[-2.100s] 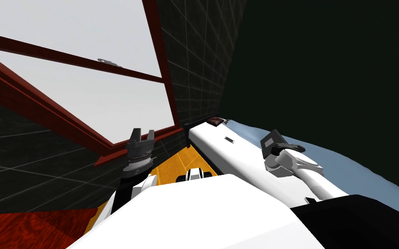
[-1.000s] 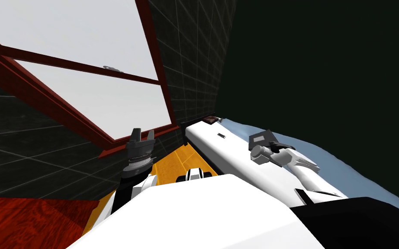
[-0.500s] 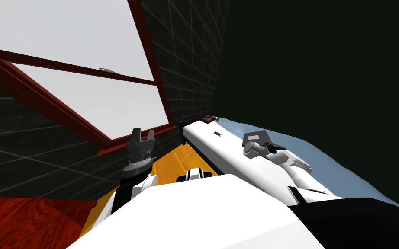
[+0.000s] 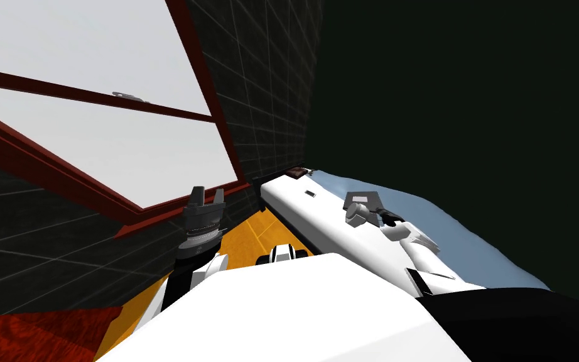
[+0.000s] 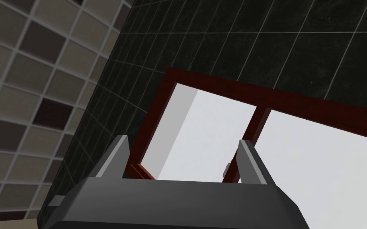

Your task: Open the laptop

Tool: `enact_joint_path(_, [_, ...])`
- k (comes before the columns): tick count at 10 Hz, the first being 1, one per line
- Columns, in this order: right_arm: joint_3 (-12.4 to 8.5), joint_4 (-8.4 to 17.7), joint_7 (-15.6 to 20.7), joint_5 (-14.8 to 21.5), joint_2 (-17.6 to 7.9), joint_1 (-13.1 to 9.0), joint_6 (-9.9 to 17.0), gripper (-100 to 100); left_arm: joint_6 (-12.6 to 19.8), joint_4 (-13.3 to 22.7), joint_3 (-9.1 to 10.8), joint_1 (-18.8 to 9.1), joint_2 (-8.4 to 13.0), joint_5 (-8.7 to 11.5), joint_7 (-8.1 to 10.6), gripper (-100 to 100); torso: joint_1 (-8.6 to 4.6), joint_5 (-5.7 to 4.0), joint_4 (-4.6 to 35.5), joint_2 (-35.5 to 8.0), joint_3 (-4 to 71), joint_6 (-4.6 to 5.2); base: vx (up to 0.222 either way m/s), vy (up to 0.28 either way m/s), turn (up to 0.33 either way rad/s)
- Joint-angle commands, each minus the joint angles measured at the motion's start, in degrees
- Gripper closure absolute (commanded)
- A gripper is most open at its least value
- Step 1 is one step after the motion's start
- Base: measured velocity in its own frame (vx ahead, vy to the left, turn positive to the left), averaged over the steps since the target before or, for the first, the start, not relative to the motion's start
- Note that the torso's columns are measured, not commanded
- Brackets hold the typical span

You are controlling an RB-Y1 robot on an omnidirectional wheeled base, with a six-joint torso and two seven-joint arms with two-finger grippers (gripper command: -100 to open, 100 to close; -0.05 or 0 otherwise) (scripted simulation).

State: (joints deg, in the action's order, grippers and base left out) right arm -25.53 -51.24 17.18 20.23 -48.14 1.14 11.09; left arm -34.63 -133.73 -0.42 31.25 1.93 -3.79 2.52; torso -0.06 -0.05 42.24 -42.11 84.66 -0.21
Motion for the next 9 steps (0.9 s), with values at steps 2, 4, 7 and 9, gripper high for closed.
enact_joint_path(2, [1.05,1.74,-1.03,-2.61,-1.74,-1.26,0.72,-100,0.00,0.00,-0.01,-0.02,0.00,0.00,0.00,0,0.10,0.06,0.05,-0.20,-0.09,0.06,-0.086,-0.009,0.178])
enact_joint_path(4, [2.09,2.05,-1.27,-4.42,-3.69,-1.54,2.45,-100,0.00,0.00,-0.01,-0.02,-0.01,0.00,0.00,0,0.20,0.10,0.10,-0.35,-0.21,0.23,-0.107,0.022,0.104])
enact_joint_path(7, [3.66,2.52,-1.63,-7.15,-6.62,-1.95,5.04,-100,0.00,0.00,-0.01,-0.01,-0.01,0.00,0.00,0,-0.01,0.03,0.01,-0.09,-0.03,0.21,-0.084,0.011,0.112])
enact_joint_path(9, [4.71,2.83,-1.87,-8.97,-8.57,-2.23,6.77,-100,0.00,0.00,-0.01,-0.01,-0.01,0.00,0.00,0,0.02,0.04,0.03,-0.14,-0.07,0.20,-0.080,0.006,0.115])
